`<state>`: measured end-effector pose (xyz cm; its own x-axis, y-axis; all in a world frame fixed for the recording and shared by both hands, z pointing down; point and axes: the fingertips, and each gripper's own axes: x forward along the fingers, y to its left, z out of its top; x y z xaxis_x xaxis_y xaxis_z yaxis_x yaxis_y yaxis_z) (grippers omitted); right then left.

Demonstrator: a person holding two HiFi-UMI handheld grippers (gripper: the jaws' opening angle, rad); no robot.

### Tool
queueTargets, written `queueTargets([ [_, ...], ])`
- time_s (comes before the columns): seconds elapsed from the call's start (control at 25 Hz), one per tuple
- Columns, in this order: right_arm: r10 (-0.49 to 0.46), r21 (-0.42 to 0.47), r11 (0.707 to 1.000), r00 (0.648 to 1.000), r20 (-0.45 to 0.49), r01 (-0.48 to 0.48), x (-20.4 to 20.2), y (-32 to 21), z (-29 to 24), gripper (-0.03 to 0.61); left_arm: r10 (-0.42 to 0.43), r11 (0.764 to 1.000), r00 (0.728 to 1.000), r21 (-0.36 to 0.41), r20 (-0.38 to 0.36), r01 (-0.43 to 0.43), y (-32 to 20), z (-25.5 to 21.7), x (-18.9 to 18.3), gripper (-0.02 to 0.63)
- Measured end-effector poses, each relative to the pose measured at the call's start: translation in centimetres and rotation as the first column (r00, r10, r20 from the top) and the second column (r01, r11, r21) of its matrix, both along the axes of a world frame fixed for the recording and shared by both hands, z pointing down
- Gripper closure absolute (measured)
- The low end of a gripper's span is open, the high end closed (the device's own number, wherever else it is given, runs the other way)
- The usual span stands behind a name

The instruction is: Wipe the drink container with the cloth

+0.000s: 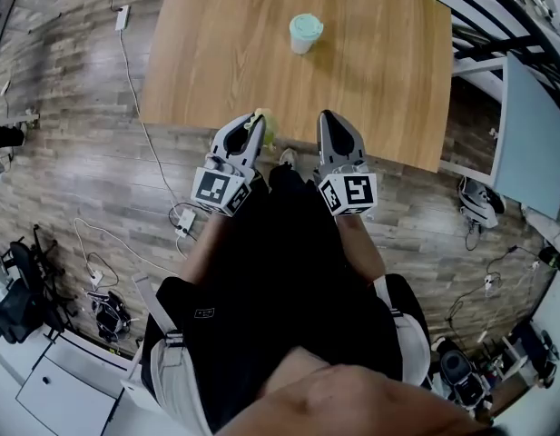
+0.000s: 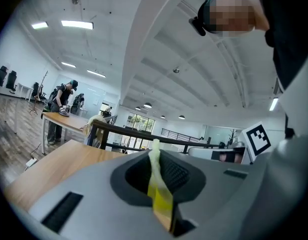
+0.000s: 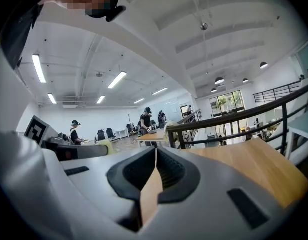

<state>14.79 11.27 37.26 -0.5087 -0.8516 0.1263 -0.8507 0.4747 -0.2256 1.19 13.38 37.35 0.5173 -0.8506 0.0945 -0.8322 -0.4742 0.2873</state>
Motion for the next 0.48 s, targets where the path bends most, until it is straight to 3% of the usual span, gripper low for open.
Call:
queueTargets([
  [0.32, -0.033, -0.042, 0.999, 0.999, -0.031, 0.031, -1.0, -3.7, 1.4, 0.546, 0.011, 0.998, 1.000, -0.056, 0.007, -0.010, -3.3, 1.6, -2.1, 0.571],
  [0.48, -0.020, -0.066, 0.998, 0.998, -0.055, 0.016, -1.9, -5.5, 1.8, 0.546, 0.021, 0.997, 0.999, -0.079, -0.026, -0.023, -5.8, 2.3, -3.4, 0.571],
])
